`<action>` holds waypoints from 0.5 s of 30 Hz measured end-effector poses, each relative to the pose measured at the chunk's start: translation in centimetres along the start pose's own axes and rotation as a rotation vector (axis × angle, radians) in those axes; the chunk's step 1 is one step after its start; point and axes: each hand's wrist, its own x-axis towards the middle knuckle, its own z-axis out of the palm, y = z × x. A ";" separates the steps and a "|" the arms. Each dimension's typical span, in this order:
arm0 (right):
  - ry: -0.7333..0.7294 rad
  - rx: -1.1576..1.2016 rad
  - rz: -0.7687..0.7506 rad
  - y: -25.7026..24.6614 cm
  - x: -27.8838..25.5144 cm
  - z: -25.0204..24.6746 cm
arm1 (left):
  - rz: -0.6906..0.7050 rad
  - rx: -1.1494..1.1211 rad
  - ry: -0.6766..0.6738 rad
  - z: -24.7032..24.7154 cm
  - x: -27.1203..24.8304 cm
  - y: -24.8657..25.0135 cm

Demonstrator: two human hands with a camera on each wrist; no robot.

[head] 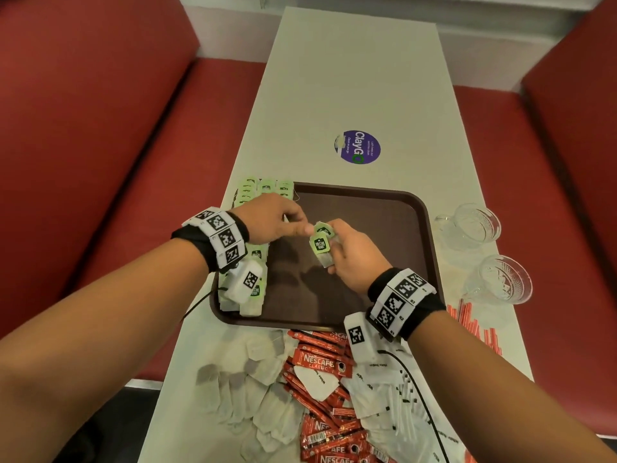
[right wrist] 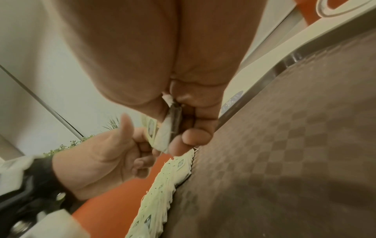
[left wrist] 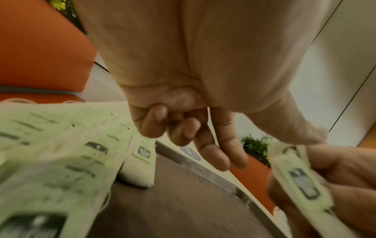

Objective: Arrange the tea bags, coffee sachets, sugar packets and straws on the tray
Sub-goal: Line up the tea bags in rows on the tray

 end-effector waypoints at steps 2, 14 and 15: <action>0.019 0.062 0.000 -0.2 0.1 0.1 | 0.037 -0.048 -0.024 0.8 -0.6 -0.3; 0.129 0.120 -0.048 0.2 0.6 0.4 | 0.031 -0.148 0.286 -0.5 -3.2 -0.9; 0.129 0.117 -0.053 0.0 0.7 0.4 | 0.049 -0.092 0.284 -0.6 -3.4 -0.7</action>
